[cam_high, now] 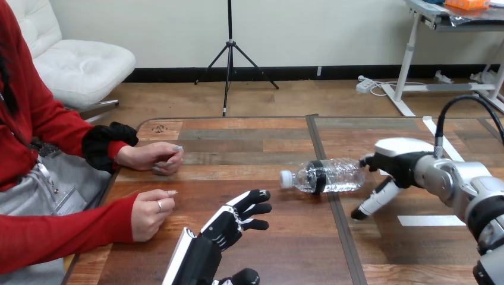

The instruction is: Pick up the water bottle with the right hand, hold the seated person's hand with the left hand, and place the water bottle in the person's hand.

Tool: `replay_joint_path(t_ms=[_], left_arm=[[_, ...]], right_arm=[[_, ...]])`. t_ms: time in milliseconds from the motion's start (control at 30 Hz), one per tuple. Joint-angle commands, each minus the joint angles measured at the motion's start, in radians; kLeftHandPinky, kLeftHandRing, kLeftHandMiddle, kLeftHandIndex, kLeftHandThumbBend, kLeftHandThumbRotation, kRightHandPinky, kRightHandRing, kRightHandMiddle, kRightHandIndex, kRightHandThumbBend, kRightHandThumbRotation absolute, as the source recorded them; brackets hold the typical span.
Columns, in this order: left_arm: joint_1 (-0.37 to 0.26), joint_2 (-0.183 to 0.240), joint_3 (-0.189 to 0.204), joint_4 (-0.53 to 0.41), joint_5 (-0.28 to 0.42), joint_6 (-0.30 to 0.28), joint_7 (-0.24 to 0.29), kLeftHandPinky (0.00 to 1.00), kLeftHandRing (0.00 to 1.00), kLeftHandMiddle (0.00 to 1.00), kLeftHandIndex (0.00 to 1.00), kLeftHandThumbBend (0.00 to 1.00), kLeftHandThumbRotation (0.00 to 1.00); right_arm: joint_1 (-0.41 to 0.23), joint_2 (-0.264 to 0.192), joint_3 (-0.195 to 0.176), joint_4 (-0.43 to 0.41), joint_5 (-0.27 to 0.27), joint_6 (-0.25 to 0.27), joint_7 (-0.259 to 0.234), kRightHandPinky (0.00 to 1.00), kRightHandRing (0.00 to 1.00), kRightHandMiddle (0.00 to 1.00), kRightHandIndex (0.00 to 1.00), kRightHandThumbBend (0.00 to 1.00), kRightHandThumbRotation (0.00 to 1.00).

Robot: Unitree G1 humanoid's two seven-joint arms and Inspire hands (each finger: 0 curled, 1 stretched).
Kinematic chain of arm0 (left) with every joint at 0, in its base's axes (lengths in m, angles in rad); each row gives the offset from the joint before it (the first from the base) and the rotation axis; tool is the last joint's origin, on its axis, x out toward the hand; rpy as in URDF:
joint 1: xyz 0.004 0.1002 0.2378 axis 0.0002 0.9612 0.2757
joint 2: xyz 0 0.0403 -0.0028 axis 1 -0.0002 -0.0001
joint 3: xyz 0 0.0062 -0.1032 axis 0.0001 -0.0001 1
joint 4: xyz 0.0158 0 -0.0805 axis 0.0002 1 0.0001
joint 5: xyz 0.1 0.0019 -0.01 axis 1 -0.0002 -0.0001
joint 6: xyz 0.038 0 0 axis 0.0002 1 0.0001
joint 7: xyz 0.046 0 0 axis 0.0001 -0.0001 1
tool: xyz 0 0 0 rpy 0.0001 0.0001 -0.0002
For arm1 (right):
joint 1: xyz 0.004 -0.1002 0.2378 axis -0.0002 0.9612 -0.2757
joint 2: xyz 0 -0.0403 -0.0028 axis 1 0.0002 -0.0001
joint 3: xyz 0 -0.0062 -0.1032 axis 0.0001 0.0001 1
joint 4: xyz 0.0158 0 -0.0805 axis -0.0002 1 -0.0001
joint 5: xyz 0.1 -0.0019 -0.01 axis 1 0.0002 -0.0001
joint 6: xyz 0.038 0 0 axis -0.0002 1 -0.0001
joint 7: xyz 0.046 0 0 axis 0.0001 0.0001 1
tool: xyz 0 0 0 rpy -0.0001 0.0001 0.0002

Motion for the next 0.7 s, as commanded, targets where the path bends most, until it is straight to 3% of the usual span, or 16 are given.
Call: replay_joint_path(t_ms=[0,233,333,667], left_arm=[[-0.035,-0.023,0.003,-0.006,0.046,-0.039,0.044,0.70,0.81,0.85,0.83,0.99,0.80],[-0.031,-0.019,-0.022,-0.007,0.043,-0.023,0.068,0.70,0.80,0.85,0.82,1.00,0.78],[-0.034,-0.014,-0.002,0.000,0.089,-0.046,0.100,0.69,0.79,0.85,0.82,1.00,0.79],[-0.033,-0.008,-0.032,0.009,0.068,-0.030,0.118,0.69,0.79,0.85,0.82,1.00,0.78]], right_arm=[[-0.091,0.015,-0.002,-0.007,0.008,0.006,-0.030,0.91,0.92,0.90,0.94,1.00,0.49],[-0.101,0.016,-0.014,-0.009,0.019,0.013,-0.041,0.92,0.93,0.91,0.95,1.00,0.47],[-0.106,0.015,-0.021,-0.010,0.026,0.015,-0.044,0.92,0.93,0.92,0.95,1.00,0.46],[-0.129,0.006,-0.057,-0.018,0.075,0.008,-0.031,0.89,0.93,0.92,0.95,1.00,0.44]])
